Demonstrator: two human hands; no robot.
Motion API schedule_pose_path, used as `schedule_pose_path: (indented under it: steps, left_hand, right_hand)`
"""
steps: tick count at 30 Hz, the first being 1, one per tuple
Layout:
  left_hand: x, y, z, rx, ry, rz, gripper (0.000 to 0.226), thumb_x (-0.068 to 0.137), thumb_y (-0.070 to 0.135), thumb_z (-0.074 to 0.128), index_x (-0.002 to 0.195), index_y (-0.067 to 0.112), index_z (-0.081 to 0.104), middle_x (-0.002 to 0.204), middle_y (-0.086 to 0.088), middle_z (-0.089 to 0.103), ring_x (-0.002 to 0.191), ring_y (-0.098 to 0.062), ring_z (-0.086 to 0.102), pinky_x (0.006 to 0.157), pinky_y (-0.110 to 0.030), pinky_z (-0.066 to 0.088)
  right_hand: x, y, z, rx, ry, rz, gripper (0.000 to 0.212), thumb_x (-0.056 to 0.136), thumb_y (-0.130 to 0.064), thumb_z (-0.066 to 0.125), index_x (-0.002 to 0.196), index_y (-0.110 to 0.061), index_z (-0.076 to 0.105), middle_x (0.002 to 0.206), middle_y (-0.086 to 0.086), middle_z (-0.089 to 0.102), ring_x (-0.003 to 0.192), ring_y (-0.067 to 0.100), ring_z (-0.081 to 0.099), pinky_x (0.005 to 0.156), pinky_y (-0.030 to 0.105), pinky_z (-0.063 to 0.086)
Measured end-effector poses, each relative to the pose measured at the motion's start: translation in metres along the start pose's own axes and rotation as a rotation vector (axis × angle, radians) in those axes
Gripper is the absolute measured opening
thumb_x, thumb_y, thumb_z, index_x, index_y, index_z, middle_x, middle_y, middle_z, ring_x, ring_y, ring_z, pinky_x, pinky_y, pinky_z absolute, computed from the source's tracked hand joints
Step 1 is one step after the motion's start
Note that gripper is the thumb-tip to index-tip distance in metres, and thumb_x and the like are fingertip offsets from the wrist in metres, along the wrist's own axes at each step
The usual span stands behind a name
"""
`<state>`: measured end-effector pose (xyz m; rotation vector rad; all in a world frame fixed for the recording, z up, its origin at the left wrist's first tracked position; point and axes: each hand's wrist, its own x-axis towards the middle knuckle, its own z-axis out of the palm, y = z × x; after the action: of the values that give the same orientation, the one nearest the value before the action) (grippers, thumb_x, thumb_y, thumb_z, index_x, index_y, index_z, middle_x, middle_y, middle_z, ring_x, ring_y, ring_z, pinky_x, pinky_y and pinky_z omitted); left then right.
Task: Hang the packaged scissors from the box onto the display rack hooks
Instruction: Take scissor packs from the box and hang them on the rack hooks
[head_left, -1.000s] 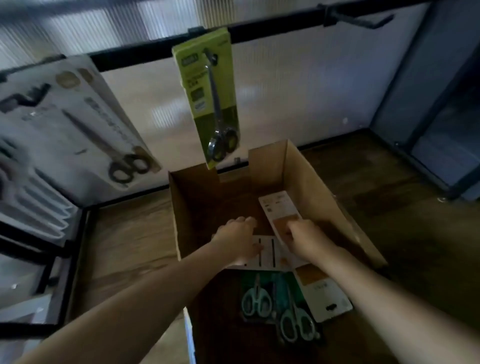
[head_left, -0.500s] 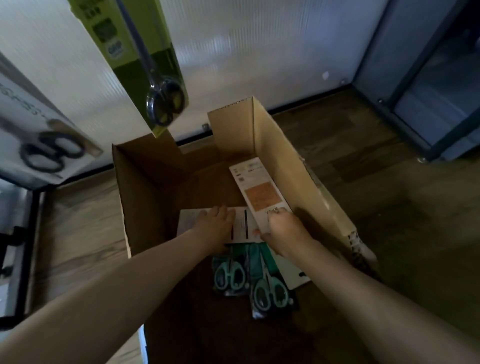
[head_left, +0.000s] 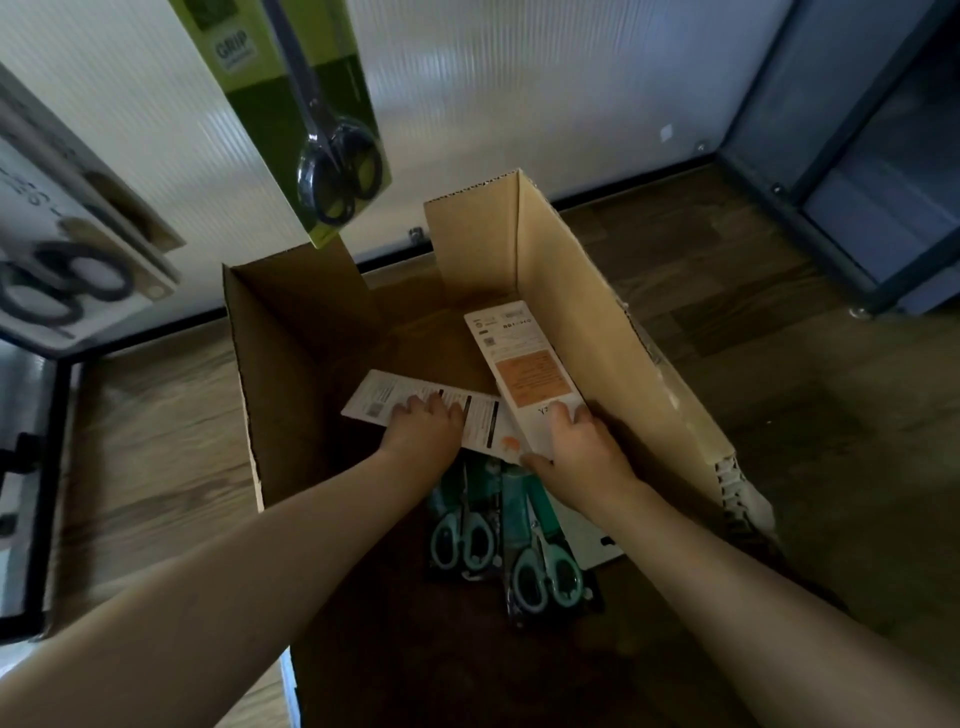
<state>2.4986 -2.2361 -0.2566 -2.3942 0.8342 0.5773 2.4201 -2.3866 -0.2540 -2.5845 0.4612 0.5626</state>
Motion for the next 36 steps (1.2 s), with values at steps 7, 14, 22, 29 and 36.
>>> schedule_pose_path:
  steps: [7,14,22,29,36]
  left_hand:
    - [-0.010,-0.017,-0.013,-0.023,0.147,-0.020,0.025,0.096,0.010,0.041,0.121,0.011,0.046,0.121,-0.009,0.057,0.109,-0.026,0.056,0.088,-0.035,0.044]
    - [-0.036,-0.038,-0.041,-0.238,0.233,-0.153,0.020,0.094,0.018,0.048,0.114,0.015,0.047,0.110,-0.004,0.060,0.100,-0.024,0.060,0.070,-0.032,0.038]
    - [-0.068,-0.048,-0.071,-0.823,0.573,-0.305,0.007,0.094,0.017,0.045,0.094,0.011,0.045,0.092,-0.010,0.062,0.074,-0.027,0.059,0.056,-0.031,0.041]
    - [-0.115,-0.056,-0.093,-1.371,0.746,-0.340,0.016,0.085,0.008,0.051,0.097,0.010,0.041,0.081,0.001,0.051,0.070,-0.013,0.051,0.054,-0.026,0.041]
    - [-0.156,-0.077,-0.102,-1.623,0.958,-0.258,0.011,0.088,0.018,0.055,0.082,0.015,0.046,0.069,0.005,0.051,0.061,-0.012,0.049,0.059,-0.027,0.044]
  right_hand:
    - [-0.003,0.001,-0.006,0.085,-0.040,0.043,0.033,0.097,-0.041,0.038,0.119,-0.016,0.038,0.115,0.011,0.051,0.097,0.023,0.056,0.083,0.037,0.051]
    - [-0.010,-0.001,-0.020,0.025,0.039,0.178,0.021,0.094,-0.020,0.049,0.115,-0.019,0.046,0.112,0.006,0.058,0.093,0.018,0.057,0.076,0.031,0.049]
    - [-0.024,-0.015,-0.034,0.033,0.465,0.071,0.015,0.097,-0.026,0.043,0.095,-0.019,0.056,0.093,0.003,0.066,0.086,0.023,0.065,0.065,0.030,0.048]
    - [-0.039,-0.051,-0.065,0.257,0.973,-0.171,0.010,0.091,-0.018,0.055,0.087,-0.015,0.064,0.075,0.005,0.064,0.070,0.026,0.058,0.055,0.031,0.041]
    - [-0.057,-0.091,-0.108,0.429,0.885,-0.421,0.005,0.085,-0.026,0.066,0.087,-0.022,0.067,0.078,-0.004,0.067,0.069,0.018,0.058,0.055,0.028,0.034]
